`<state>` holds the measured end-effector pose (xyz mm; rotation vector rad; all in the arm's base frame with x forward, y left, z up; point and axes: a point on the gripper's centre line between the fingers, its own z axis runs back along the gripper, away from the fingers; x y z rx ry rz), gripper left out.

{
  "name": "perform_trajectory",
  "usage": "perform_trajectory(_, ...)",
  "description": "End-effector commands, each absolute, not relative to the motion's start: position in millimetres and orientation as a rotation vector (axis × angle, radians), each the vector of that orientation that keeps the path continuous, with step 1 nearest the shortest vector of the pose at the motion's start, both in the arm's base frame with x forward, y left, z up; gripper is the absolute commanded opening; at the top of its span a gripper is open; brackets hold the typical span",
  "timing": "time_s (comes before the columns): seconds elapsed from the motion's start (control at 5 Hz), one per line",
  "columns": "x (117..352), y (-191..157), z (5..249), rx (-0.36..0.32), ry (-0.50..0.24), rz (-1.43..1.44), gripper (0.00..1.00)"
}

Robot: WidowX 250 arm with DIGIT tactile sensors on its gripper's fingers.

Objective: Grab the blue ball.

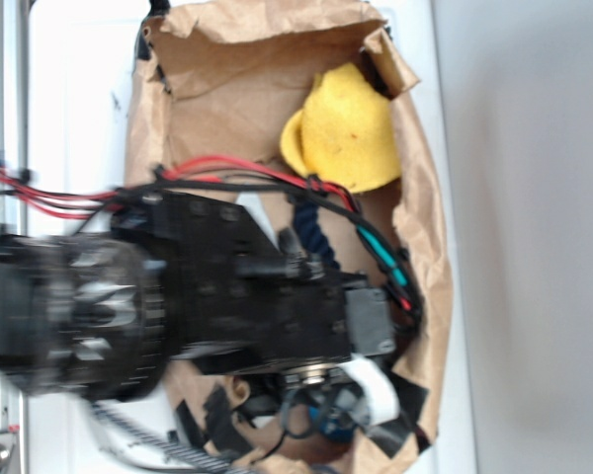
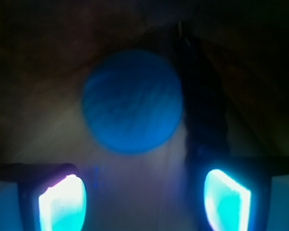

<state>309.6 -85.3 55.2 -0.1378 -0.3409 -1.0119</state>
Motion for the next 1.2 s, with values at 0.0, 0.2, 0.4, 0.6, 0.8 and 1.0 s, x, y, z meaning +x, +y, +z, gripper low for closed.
perform_trajectory(0.0,314,-116,79,-0.229,-0.453,-1.109,1.0)
perform_trajectory(0.2,317,-114,73,-0.277,-0.472,-1.048,0.0)
perform_trajectory(0.4,313,-109,66,-0.2,-0.46,-1.039,0.0)
perform_trajectory(0.6,309,-104,64,-0.188,-0.447,-1.019,0.0)
perform_trajectory(0.8,299,-81,81,-0.164,-0.417,-0.907,0.0)
perform_trajectory(1.0,286,-36,109,-0.11,-0.405,-0.719,0.0)
